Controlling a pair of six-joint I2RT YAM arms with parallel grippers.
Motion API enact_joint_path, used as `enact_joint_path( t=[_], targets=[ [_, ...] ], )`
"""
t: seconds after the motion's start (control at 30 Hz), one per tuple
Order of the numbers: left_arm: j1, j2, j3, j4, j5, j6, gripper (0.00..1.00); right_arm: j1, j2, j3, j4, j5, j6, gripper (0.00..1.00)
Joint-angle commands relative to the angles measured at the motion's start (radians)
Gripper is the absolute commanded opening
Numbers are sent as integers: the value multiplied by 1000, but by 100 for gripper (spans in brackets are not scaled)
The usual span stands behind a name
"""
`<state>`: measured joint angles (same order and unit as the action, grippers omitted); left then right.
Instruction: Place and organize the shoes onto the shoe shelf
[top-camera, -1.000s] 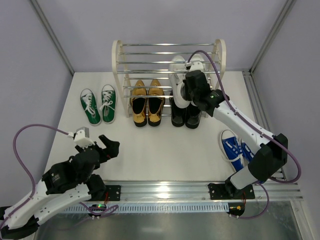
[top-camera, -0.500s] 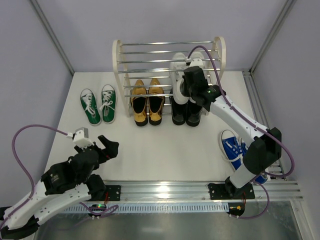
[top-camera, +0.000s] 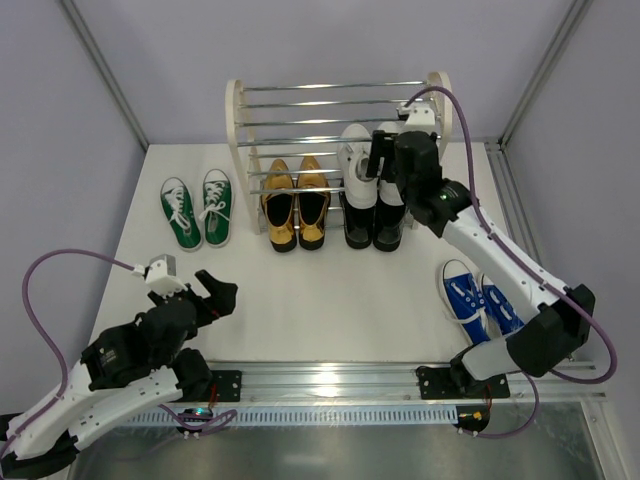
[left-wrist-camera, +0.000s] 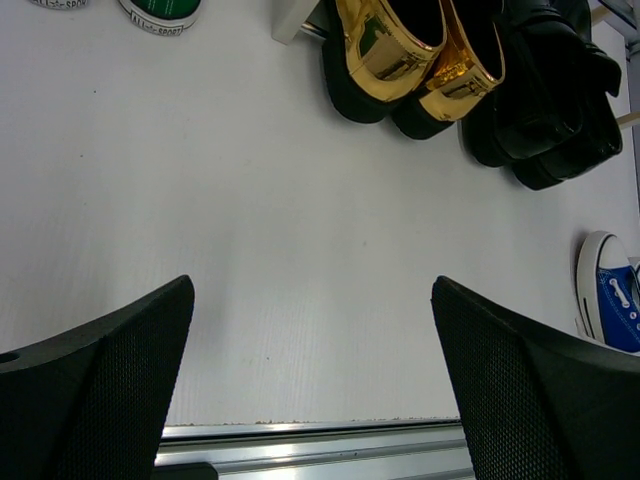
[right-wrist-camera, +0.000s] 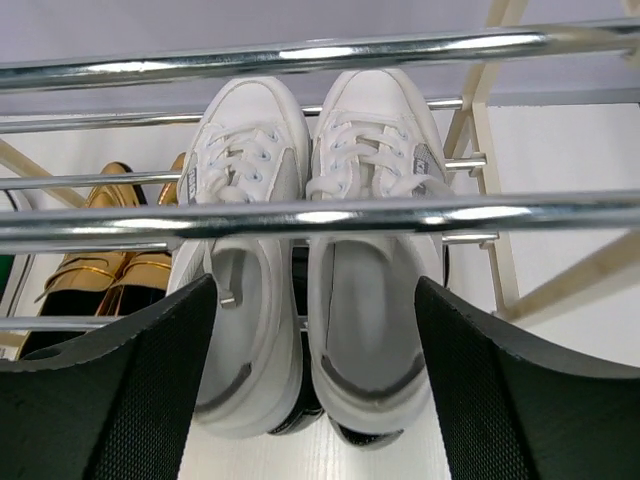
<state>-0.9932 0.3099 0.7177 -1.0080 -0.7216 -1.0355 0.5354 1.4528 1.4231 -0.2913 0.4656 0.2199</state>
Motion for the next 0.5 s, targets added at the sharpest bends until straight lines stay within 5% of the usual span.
enact_joint_path(
  t=[0.0, 0.3, 0.47],
  targets=[
    [-2, 14, 38, 20, -19, 12, 100, 24, -113, -42, 43, 11, 3, 81],
    [-2, 121, 29, 118, -9, 69, 100, 179, -482, -341, -172, 148, 171, 86],
    [-2, 239, 28, 230, 59, 129, 100, 175, -554, -466, -570, 283, 451, 96]
  ],
)
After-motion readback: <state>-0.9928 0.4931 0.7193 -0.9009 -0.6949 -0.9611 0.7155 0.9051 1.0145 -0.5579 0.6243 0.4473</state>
